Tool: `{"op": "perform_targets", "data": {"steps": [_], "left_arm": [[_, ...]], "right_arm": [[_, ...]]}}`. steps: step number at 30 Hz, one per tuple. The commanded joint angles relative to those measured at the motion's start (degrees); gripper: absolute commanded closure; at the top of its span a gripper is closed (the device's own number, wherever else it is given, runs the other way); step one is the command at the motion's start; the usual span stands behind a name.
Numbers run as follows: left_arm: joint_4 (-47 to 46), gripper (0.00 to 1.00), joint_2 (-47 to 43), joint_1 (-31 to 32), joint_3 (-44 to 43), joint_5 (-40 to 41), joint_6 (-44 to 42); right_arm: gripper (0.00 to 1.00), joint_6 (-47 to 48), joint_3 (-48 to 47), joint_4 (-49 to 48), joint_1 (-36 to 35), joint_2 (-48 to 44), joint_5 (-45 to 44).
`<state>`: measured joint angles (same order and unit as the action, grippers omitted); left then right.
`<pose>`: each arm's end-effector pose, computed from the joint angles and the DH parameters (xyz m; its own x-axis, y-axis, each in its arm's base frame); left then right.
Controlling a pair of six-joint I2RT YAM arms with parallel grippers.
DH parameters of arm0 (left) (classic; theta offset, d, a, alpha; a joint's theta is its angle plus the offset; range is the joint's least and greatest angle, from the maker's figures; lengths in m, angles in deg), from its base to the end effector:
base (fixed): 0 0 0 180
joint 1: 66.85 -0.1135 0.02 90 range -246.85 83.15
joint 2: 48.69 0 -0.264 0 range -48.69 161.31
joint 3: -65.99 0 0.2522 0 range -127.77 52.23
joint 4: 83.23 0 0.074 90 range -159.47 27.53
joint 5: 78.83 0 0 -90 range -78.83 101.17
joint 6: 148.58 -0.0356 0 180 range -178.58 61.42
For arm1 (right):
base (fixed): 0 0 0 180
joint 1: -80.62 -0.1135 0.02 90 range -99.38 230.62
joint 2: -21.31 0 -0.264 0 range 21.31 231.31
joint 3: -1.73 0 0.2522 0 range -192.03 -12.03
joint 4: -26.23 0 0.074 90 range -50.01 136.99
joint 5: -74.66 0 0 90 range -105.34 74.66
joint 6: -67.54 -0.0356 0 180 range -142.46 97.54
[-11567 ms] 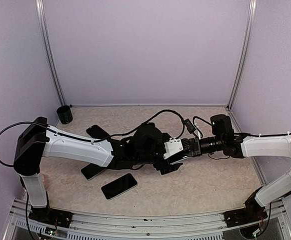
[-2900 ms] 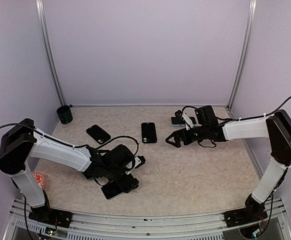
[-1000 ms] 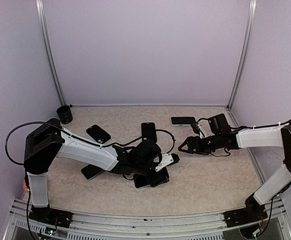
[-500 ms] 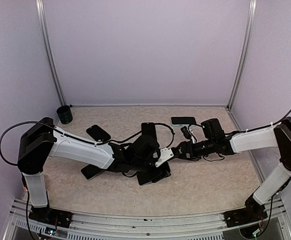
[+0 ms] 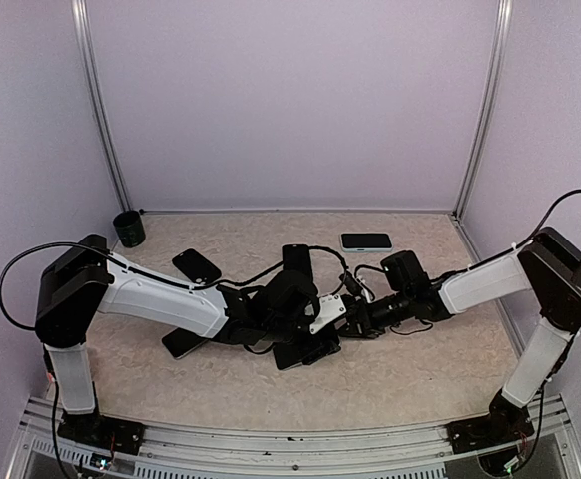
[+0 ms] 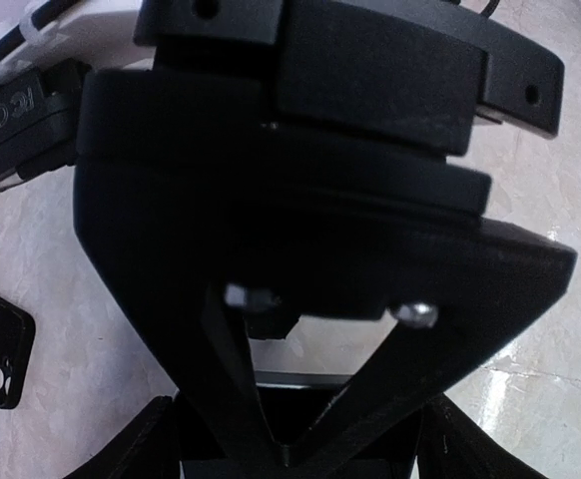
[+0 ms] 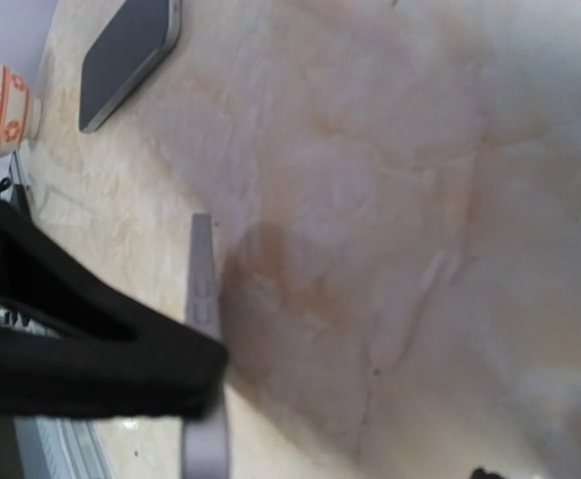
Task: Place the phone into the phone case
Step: Pass from the left arm to the right
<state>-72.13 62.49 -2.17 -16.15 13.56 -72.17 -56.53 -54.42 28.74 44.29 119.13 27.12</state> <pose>0.1808 -0.3787 0.1666 -0.0590 0.6736 -0.7368 0.9294 0.3064 0.2058 0.2405 0.2067 0.1375 -0.9284 -0.1697 -0.3305 -0.3706 0.4860 0.7915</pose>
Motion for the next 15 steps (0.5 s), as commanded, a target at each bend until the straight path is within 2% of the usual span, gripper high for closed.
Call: {"op": "perform_targets", "data": {"steps": [1,15], "left_arm": [[-3.1,0.41,-1.6,0.4,0.2,0.5,-0.7],[-3.3,0.41,-1.1,0.5,0.3,0.5,-0.3]], "right_arm": [[0.28,-1.0,-1.9,-2.8,-1.6,1.7,1.5],[0.53,-2.9,-2.6,-5.3,-3.1,3.8,3.7]]}}
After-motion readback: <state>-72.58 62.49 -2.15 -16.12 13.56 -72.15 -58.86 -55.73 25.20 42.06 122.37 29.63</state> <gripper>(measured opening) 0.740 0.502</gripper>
